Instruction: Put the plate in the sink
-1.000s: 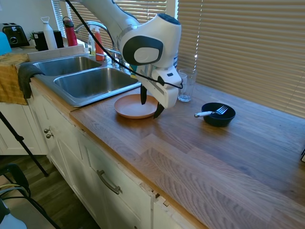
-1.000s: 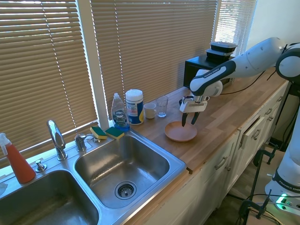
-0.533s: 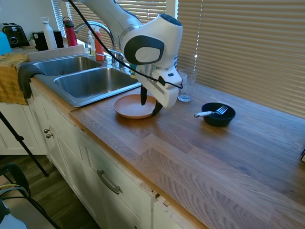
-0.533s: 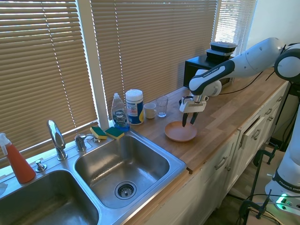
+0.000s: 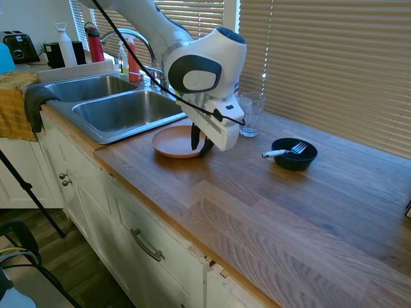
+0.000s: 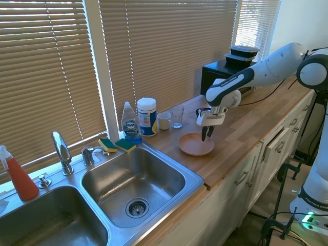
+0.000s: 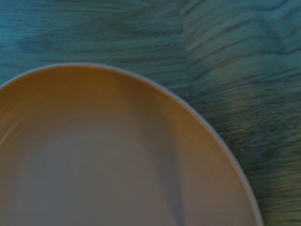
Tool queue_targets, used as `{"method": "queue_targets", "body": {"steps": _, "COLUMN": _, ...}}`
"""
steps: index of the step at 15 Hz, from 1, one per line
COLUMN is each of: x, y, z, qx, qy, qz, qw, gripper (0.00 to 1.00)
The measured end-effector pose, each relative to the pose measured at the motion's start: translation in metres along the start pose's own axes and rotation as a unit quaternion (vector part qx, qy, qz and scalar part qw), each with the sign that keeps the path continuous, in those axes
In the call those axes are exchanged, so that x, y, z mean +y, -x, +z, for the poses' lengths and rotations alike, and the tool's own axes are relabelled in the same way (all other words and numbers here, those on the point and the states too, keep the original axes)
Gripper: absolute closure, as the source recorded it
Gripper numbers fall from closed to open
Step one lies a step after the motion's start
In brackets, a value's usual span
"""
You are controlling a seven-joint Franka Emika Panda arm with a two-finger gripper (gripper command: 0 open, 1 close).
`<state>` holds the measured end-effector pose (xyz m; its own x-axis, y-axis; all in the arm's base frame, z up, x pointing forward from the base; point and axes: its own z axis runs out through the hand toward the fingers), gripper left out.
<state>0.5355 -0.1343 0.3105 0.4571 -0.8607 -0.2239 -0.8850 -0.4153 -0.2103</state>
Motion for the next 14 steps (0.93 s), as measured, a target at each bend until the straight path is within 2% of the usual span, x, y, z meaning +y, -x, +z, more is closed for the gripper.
{"method": "queue_targets", "body": {"steps": 10, "x": 0.004, "y": -0.006, "z": -0.003, "qx": -0.023, "qy": -0.039, "qz": -0.021, "qw": 0.9987, "gripper": 1.00}}
{"method": "queue_targets", "body": {"steps": 14, "x": -0.006, "y": 0.014, "z": -0.048, "qx": -0.023, "qy": -0.062, "qz": -0.048, "qw": 0.9967, "gripper": 1.00}}
